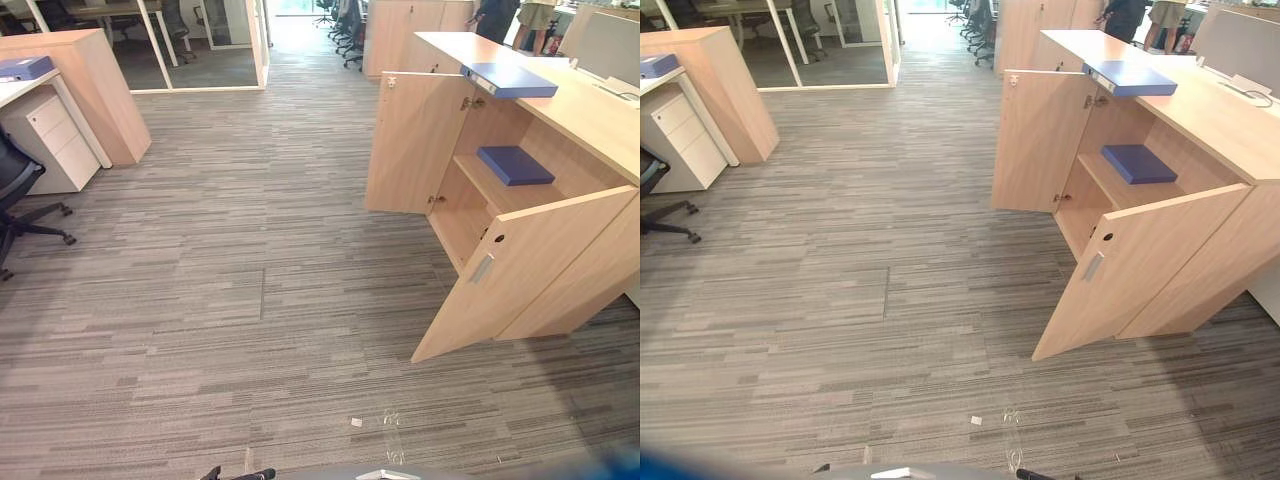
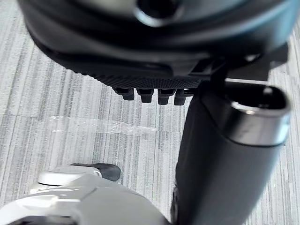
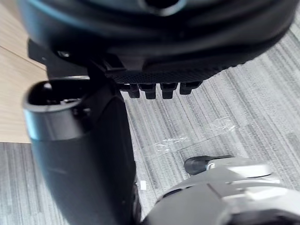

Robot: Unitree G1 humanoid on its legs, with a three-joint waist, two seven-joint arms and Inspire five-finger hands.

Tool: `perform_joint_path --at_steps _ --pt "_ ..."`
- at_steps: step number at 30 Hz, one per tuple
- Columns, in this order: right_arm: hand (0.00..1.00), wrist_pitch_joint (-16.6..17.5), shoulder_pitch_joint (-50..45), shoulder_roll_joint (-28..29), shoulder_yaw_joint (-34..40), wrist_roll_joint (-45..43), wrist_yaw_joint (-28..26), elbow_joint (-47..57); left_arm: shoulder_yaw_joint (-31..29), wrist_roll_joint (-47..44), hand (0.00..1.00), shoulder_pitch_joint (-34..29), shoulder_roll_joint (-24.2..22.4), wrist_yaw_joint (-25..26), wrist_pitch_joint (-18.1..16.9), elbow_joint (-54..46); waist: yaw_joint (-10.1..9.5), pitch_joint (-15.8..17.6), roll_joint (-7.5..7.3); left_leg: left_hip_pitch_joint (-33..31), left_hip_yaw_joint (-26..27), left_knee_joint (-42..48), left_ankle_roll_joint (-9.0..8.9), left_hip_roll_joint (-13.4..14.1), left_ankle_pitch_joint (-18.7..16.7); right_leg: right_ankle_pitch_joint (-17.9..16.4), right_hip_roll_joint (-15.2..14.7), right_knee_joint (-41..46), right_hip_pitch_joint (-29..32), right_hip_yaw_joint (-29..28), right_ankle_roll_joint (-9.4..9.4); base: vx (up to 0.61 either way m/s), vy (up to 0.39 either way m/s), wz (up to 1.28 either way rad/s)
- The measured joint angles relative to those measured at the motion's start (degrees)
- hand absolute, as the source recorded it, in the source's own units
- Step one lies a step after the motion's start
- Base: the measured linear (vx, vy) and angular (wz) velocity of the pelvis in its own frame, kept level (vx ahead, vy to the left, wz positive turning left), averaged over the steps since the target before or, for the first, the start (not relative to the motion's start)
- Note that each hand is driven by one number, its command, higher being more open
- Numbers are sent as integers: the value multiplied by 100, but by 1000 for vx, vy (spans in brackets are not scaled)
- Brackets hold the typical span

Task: Walk over to the cabinet, pick up the folder, carry it to the office cabinet, place the folder inside the office cabinet, then close the office cabinet door

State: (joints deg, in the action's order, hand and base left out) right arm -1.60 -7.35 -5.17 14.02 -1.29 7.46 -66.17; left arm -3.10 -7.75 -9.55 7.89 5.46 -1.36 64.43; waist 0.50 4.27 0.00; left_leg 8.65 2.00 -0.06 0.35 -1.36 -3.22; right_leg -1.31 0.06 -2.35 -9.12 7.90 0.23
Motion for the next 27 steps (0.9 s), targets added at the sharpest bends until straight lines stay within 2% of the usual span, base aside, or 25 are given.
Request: perform_joint_path --at_steps 2,4,9,19,21,22,23,24,25,26,27 --pt "100 25 31 0 7 -4 -1 -2 -1 -63 100 3 1 -102 -17 3 -1 -1 8 26 7 -71 -11 1 4 3 6 -56 -20 12 18 17 -12 0" --pt "100 24 95 4 46 -12 -6 -13 -4 -76 100 47 3 -117 -42 3 -3 111 21 58 17 -91 -16 5 7 4 8 -95 -72 50 154 0 0 0" --pt "100 26 164 -4 54 -18 -12 -102 -7 -74 100 58 6 -127 -47 4 -3 149 17 138 41 -164 -22 7 3 -5 6 -102 -107 72 263 4 -2 -1" --pt "100 35 206 34 152 -104 -41 -103 -186 155 100 119 -28 -69 -48 2 -1 230 5 85 71 -86 -80 28 -34 -10 13 -94 -102 74 253 -8 -17 -2" --pt "100 42 231 84 269 -123 -65 -105 -431 156 100 177 -55 -47 -51 -4 -4 318 -55 -205 75 481 -224 58 -302 -44 12 -40 -59 93 197 -27 -42 3" --pt "100 41 255 91 346 -139 -88 -105 -662 148 100 184 -118 -40 -56 -21 -9 403 -27 -479 97 1114 -228 159 -629 -116 80 47 -38 107 87 -32 -36 -4" --pt "100 43 256 82 374 -153 -102 -97 -817 137 100 179 -166 -40 -62 -35 -15 436 -4 -631 125 1475 -236 242 -811 -183 136 114 -6 109 -7 -67 -46 -12" --pt "100 42 256 74 453 -224 -101 -41 -1187 62 100 166 -282 -52 -70 -159 -43 507 71 -989 283 2381 -347 479 -1129 -299 272 215 3 128 -179 -96 -45 -7" --pt "100 48 216 84 461 -339 -77 49 -1473 33 100 185 -377 -58 -89 -327 -42 547 99 -1503 472 3525 -330 727 -1184 -378 382 272 -20 115 -283 -96 -61 -10" --pt "100 45 201 79 455 -340 -56 55 -1644 -10 100 192 -444 -77 -124 -454 -67 578 107 -1890 560 4299 -205 896 -1154 -436 414 358 -56 69 -366 -46 -48 -11" --pt "100 39 202 81 456 -343 -40 52 -1706 -55 100 179 -479 -84 -157 -530 -84 603 112 -2056 598 4663 -140 983 -1221 -467 422 414 -103 27 -384 51 -41 -31"
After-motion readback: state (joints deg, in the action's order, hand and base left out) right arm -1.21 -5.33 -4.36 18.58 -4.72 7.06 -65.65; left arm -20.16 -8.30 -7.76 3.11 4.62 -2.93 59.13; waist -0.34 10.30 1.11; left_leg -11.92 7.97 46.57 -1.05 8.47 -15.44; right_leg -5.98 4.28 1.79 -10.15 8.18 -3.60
